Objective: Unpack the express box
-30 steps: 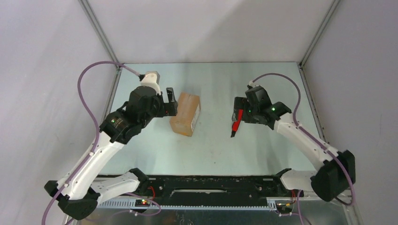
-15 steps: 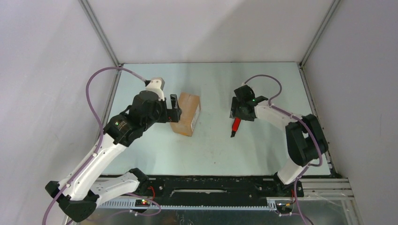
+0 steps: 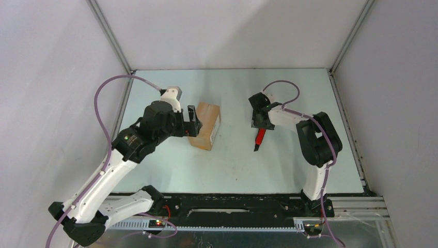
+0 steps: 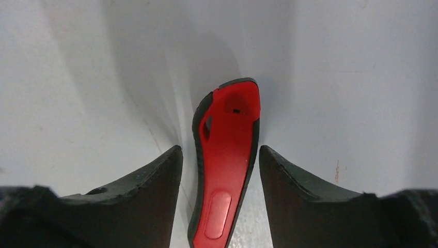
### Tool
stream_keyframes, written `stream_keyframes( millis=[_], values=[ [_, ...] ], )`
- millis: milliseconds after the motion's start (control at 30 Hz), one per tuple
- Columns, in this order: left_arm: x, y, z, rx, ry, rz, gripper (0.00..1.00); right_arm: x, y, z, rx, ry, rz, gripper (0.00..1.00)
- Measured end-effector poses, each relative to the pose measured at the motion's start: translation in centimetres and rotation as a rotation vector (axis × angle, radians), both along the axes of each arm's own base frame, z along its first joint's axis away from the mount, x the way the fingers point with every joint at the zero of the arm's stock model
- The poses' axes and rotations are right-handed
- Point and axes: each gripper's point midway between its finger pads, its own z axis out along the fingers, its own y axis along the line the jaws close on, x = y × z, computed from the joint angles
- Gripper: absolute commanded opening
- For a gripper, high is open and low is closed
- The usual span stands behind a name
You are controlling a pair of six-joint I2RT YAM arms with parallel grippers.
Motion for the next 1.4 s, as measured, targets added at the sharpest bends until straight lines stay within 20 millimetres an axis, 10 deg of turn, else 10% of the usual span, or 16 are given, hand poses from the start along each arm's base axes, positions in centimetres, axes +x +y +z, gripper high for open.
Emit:
stream_keyframes(
  millis=[233, 500, 900, 1400],
  values=[
    [-0.6, -1.0, 0.1, -0.039, 0.022, -0.042, 0.98, 0.4, -0.1, -0.8, -0.007, 0.009, -0.012, 0.0],
    [-0.6, -4.2, -1.4, -0.136, 0.085, -0.131, 0.98, -0.2, 0.9, 0.0, 0.052, 0.019, -0.024, 0.0],
    [0.3, -11.0, -7.9, -0.169, 0.241, -0.268, 0.98, -2.9, 7.5, 12.7, 0.327, -0.201, 0.049, 0.0],
    [1.1, -15.3, -7.2, -0.243, 0.176, -0.386, 0.96, -6.5, 9.9, 19.9, 0.517, -0.295, 0.074, 0.0]
  ],
)
